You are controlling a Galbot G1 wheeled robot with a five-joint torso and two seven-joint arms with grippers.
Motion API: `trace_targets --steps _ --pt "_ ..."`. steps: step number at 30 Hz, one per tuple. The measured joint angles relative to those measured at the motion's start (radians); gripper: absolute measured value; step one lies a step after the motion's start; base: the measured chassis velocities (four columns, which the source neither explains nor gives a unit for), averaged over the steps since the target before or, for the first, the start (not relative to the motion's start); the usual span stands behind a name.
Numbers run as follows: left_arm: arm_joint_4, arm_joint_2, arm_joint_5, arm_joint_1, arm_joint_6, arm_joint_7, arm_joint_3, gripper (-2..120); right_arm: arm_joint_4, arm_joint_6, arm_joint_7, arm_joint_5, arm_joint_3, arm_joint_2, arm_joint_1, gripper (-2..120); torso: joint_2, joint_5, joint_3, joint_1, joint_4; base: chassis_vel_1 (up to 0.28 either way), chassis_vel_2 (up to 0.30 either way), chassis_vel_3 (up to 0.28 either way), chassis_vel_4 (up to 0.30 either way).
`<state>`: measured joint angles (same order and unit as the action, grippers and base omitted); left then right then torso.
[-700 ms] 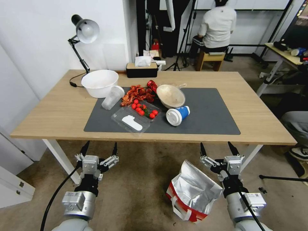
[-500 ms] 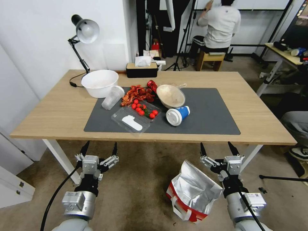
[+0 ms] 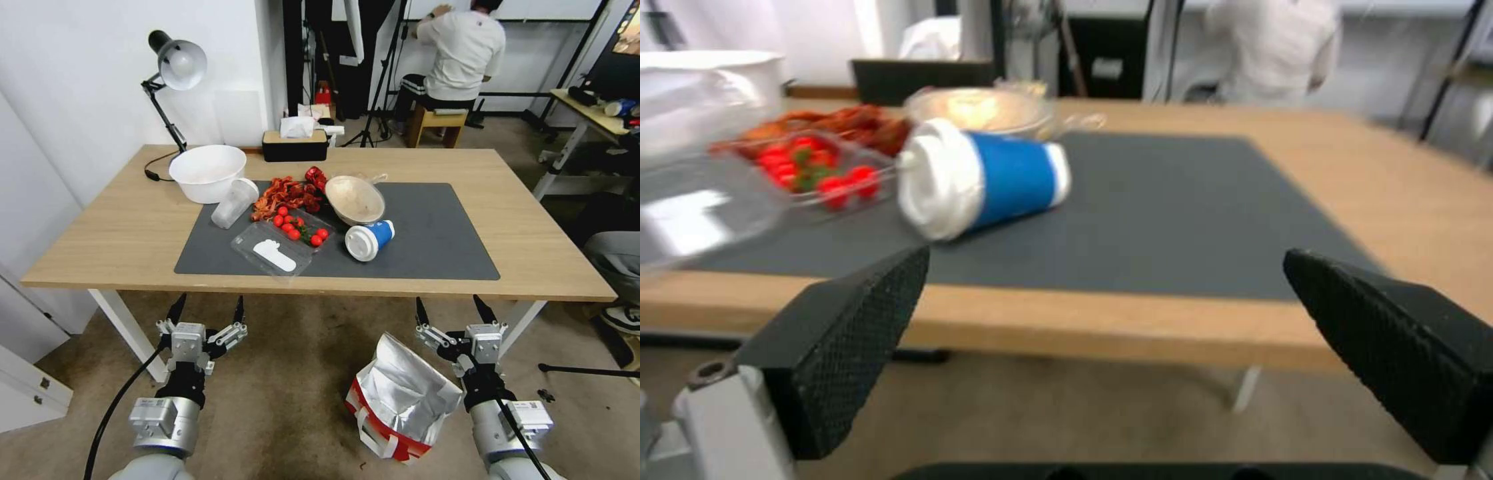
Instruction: Pick up the food delivery bag from the floor and place it on the table.
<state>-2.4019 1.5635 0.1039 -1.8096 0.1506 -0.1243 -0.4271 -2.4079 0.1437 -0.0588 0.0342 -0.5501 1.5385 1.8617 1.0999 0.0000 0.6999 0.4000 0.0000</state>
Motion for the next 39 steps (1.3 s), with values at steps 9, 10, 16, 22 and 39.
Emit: trace_targets --steps 9,10,16,22,39 --pt "-0.032 0.023 0.121 -0.004 -0.020 -0.052 0.074 100 -0.077 0.056 -0.036 0.038 -0.012 0.031 0.037 100 0.000 0.0000 0.000 0.000 0.0001 0.000 0.000 0.000 0.000" --pt "-0.030 0.022 0.125 -0.004 -0.028 -0.049 0.074 100 -0.077 0.054 -0.036 0.038 -0.013 0.032 0.036 100 0.000 0.0000 0.000 0.000 0.0000 0.000 0.000 0.000 0.000" --pt "-0.023 0.015 0.133 -0.006 -0.042 -0.045 0.073 100 -0.079 0.037 -0.034 0.039 -0.016 0.035 0.034 100 0.000 0.0000 0.000 0.000 0.0000 0.000 0.000 0.000 0.000" --pt "-0.019 0.004 0.143 -0.012 -0.048 -0.043 0.073 100 -0.079 0.019 -0.026 0.044 -0.021 0.038 0.032 100 0.000 -0.0001 0.000 0.000 0.0000 0.000 0.000 0.000 0.000" --pt "-0.014 -0.014 0.191 -0.016 -0.033 -0.021 0.063 100 -0.043 -0.055 0.026 0.038 -0.009 0.051 0.028 100 -0.043 0.0000 -0.023 -0.019 0.0000 0.000 0.000 0.000 0.000"
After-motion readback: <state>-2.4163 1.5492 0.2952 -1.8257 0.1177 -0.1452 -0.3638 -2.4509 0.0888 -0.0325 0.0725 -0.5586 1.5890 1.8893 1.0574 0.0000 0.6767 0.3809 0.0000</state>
